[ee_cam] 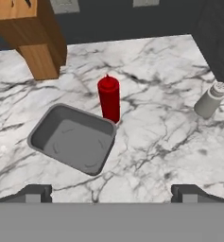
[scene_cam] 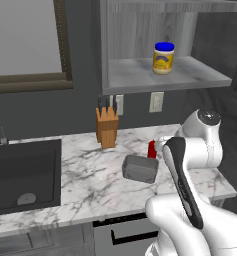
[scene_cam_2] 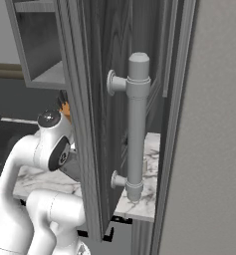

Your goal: There are various items on the counter. Only move the condiments/shakers into the cabinet.

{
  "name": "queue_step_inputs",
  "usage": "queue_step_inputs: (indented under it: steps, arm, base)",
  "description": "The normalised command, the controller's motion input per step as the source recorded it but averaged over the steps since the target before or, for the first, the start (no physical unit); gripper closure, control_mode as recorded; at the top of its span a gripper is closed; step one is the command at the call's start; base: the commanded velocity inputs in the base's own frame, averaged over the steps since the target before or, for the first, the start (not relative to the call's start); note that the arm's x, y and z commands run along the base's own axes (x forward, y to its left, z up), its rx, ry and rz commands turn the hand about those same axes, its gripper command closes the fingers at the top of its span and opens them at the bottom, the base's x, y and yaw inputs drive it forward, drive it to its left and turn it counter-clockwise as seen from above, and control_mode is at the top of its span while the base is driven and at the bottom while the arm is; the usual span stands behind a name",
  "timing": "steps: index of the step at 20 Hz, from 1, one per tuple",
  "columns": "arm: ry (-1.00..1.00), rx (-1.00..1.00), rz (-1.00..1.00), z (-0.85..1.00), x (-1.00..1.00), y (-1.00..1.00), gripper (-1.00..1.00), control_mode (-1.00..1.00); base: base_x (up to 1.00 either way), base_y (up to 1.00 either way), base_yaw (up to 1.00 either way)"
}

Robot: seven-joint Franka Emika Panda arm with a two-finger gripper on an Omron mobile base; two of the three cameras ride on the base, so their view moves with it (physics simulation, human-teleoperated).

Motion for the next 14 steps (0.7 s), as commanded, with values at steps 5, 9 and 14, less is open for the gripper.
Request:
queue_step_inputs:
  steps: [5, 9, 14]
  arm:
    - [0.0, -0.04, 0.04, -0.1, 0.4, 0.12, -1.0, -1.0]
    - [0.02, -0.06, 0.03, -0.25, 0.38, 0.09, -1.0, -1.0]
    - [0.02, -0.07, 0.01, -0.51, 0.13, 0.0, -1.0, -1.0]
  base:
    - [0.0, 0.0, 0.0]
    - [0.0, 0.0, 0.0]
    - [0.0, 0.0, 0.0]
